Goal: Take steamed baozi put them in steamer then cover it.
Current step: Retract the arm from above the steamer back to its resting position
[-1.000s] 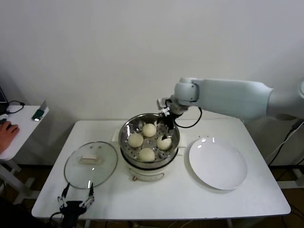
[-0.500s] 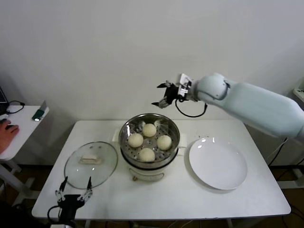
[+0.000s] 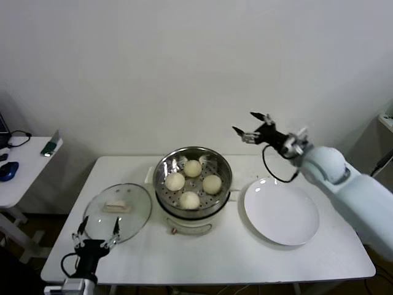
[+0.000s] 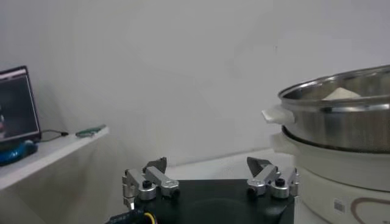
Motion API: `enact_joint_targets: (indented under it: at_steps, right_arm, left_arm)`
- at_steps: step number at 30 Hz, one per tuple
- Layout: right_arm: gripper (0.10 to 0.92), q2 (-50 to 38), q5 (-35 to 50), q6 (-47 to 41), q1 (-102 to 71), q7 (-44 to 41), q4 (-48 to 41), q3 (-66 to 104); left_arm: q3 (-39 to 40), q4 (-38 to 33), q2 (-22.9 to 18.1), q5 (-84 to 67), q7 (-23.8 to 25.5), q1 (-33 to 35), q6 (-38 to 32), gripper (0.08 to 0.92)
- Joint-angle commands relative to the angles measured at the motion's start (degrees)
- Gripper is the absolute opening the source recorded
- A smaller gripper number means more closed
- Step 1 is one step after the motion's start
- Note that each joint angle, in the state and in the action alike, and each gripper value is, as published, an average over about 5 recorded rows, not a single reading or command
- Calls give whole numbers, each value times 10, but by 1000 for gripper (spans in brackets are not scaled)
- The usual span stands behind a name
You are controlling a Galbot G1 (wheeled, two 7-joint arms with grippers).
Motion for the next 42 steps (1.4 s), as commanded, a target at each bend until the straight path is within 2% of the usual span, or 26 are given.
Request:
enact_joint_targets:
  at_steps: [1, 10, 21, 25, 31, 35, 42]
  right_arm:
    - [823, 75, -73, 118, -474, 10, 76, 403]
    - [823, 204, -112, 225, -593, -8, 70, 415]
    - [823, 280, -129, 280, -635, -29, 34, 391]
    - [823, 289, -135, 285, -632, -28, 29, 382]
    - [823, 296, -144, 288, -632, -26, 34, 382]
    - [823, 294, -144, 291, -635, -25, 35, 384]
    - [823, 298, -146, 299, -639, -23, 27, 384]
  left_arm:
    - [-1, 1, 11, 23, 0, -21, 0, 823]
    - [-5, -6, 29, 83, -22, -24, -15, 823]
    - [-15, -30, 108, 364, -99, -10, -32, 823]
    - [2, 21, 120, 524, -122, -21, -29, 823]
    - [19, 135, 111, 736, -175, -57, -17, 823]
    - [24, 196, 105, 782, -191, -79, 0, 823]
    - [32, 240, 91, 801, -211, -111, 21, 823]
